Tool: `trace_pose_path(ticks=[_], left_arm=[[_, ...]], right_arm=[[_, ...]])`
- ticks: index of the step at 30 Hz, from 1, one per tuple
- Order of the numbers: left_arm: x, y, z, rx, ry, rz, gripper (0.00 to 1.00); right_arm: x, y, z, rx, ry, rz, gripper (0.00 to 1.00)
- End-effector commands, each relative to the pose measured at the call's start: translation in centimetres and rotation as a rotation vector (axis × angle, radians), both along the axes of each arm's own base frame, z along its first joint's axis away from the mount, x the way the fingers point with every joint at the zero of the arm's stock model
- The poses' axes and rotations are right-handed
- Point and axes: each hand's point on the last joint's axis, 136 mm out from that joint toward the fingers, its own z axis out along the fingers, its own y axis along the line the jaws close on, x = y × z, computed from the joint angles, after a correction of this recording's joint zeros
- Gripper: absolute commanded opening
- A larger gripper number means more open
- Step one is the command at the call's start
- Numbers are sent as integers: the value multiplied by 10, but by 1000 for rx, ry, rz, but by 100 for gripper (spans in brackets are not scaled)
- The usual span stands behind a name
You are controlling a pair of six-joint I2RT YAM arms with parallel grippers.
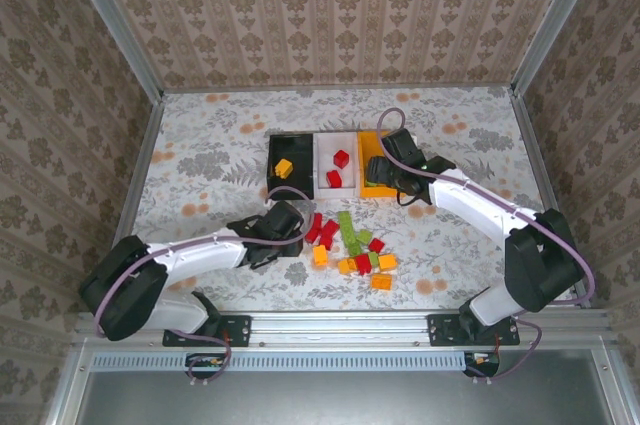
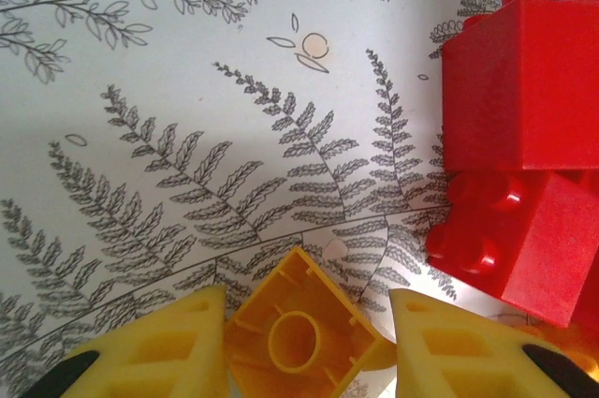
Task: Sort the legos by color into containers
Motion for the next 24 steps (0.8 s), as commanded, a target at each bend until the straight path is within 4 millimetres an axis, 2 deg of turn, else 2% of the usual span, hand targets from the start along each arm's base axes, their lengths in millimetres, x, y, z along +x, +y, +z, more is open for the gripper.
trace_pose_path(ticks=[1,4,7,11,14,18,20,21,24], left_arm=[[-5,8,11,14,-18,0,30],[3,11,42,5,-79,-4,31],[19,13,77,-22,-139,-2,31],[61,12,114,-23,-218,13,32],[99,7,129,12,-259,17,31],[143,-6,127,77,-265,6,31],[160,-8,119,107,-248,11,31],[167,-9,114,117,-238,14,31],[183,-14,102,130,-217,15,31]], right_arm=[[-1,-8,13,15,-35,-34,72],[-3,-10,14,20,-41,-39,73],[-8,-12,13,28,-36,-42,73],[-15,-12,8,48,-26,-41,73],[-20,-14,1,39,-7,-42,73],[-24,-17,-6,26,10,-45,73],[-25,-18,-9,25,17,-45,73],[-27,-18,0,39,-5,-41,73],[-29,-17,0,44,-1,-34,73]])
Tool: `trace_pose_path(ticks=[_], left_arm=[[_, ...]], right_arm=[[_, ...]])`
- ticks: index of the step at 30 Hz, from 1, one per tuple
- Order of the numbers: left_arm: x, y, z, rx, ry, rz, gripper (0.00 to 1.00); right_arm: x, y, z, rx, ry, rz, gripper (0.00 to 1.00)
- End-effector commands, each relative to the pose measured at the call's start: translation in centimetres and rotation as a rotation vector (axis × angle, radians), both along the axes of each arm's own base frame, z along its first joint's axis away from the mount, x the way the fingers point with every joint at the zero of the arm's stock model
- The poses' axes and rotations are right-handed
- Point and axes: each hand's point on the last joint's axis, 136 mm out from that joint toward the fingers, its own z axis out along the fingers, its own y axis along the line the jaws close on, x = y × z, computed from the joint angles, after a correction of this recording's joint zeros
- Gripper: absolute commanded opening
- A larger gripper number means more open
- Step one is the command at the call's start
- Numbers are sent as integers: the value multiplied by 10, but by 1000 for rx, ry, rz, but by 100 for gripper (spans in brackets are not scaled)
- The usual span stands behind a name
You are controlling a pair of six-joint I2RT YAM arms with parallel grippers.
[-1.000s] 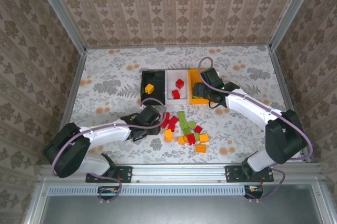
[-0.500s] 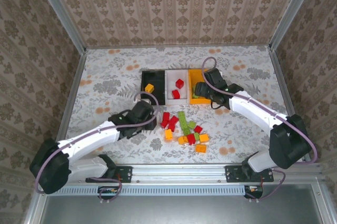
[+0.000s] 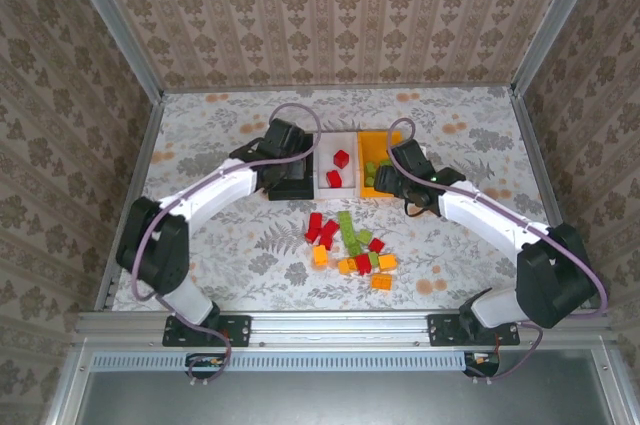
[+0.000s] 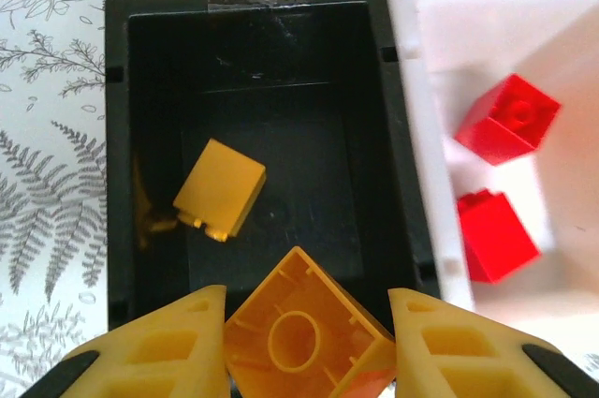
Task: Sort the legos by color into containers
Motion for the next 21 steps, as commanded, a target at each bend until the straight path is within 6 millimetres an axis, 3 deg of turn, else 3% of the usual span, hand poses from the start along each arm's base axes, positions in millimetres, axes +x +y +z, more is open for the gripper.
trace_pose_path(ticks=[1,5,7,14,21], left_arm=[[16,1,-3,53,0,-17,31],[25,-4,-15,66,30,-10,41],[26,-7,-10,45,24,-8,50],[10,-26,45,-71,-81,-54,83],[-44,-48,97,-160,-194,-158,100]], right_arm=[[-5,-1,7,30,-12,-5,73],[-8,0,7,40,-9,5,73],[-10,1,8,42,-6,14,73],[-17,1,12,55,-4,37,74],[-29,13,9,89,17,101,74]])
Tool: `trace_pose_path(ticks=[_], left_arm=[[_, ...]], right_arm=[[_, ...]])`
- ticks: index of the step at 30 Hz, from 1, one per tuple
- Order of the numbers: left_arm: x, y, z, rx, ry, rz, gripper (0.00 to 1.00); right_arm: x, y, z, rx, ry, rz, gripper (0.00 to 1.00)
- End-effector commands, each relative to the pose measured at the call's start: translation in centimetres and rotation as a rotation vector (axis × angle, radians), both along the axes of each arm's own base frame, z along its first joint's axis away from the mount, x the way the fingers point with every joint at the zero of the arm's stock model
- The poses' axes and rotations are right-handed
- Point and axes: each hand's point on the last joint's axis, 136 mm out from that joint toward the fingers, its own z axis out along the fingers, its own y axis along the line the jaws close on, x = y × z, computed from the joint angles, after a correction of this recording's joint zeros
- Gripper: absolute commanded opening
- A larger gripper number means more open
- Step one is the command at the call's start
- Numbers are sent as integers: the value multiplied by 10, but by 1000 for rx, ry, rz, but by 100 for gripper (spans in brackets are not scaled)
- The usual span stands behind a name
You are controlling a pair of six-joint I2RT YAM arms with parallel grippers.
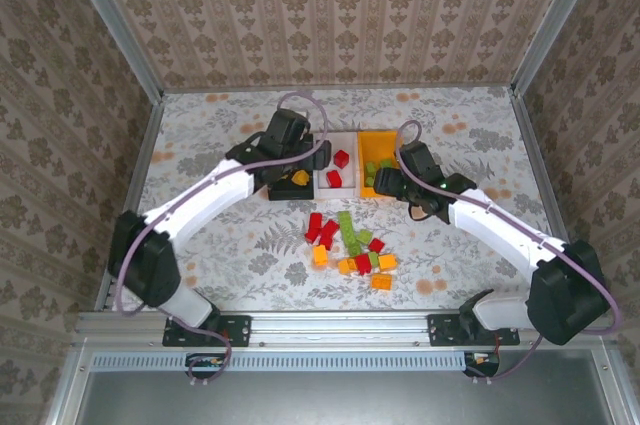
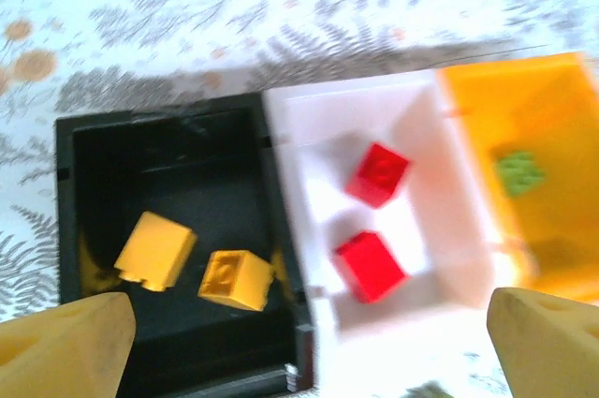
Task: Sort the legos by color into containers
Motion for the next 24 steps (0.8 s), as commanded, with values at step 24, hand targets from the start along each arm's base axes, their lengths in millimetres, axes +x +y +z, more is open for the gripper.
trace_pose_path(ticks=[24], left_arm=[[-144,85,-74,-156,-23,136,100]], right_arm=[[-16,111,-86,-121,73,264,66]])
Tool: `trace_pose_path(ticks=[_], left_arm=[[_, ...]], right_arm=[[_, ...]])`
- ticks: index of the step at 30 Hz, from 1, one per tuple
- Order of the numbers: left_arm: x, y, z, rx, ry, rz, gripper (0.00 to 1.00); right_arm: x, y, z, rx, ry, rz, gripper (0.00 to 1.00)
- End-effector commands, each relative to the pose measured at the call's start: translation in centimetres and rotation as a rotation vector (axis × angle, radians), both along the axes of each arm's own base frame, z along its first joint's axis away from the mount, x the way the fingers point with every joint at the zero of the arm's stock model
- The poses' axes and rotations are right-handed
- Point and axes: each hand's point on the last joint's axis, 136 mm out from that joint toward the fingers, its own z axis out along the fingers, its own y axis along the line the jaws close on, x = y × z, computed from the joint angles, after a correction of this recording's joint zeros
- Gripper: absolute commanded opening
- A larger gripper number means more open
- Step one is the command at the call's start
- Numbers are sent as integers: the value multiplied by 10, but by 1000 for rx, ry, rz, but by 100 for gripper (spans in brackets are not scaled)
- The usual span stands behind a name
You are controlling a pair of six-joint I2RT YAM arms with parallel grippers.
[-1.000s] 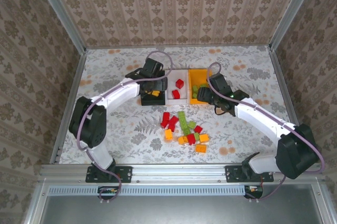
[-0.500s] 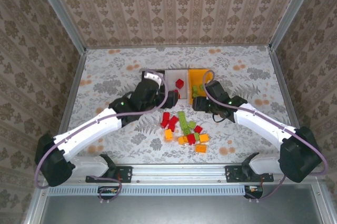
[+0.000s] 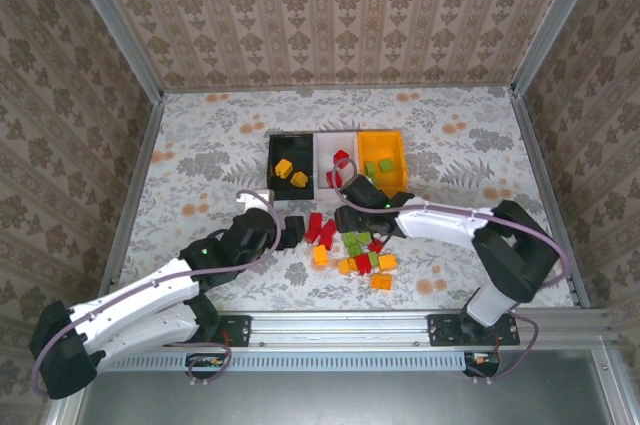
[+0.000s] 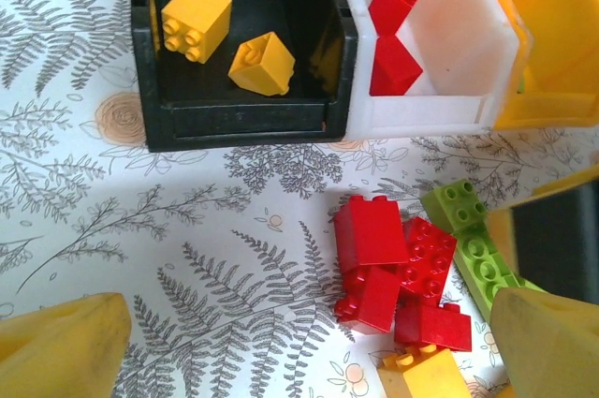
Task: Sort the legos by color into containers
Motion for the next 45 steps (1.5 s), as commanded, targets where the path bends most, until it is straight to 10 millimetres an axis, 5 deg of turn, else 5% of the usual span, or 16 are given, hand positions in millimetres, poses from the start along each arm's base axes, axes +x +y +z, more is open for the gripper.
trace_pose_path(ticks=[1,18,29,33,39,42,45], left_arm=[[-3,11,-4,-19,11,57,100],[-4,17,-12,-17,12,76,100],[-4,18,-13,-15,15,78,100],[-5,18,-12,-19,14,73,100],[-4,18,-12,-17,9,68,100],[-4,17,-12,-18,8,66,100],[-4,16,-12,-22,7,62,100]], right_arm=[[19,10,4,2,-51,-43,66],[21,16,-23,-73,6,-24,65],[17,-7,-31,-136,19,-82,36],[18,-14,-6,-99,-37,-90,31],[18,-33,70,-39,-176,-98,30],[34,-51,95,-20,-210,-151,30],[59,-67,99,-19,-194,-215,30]])
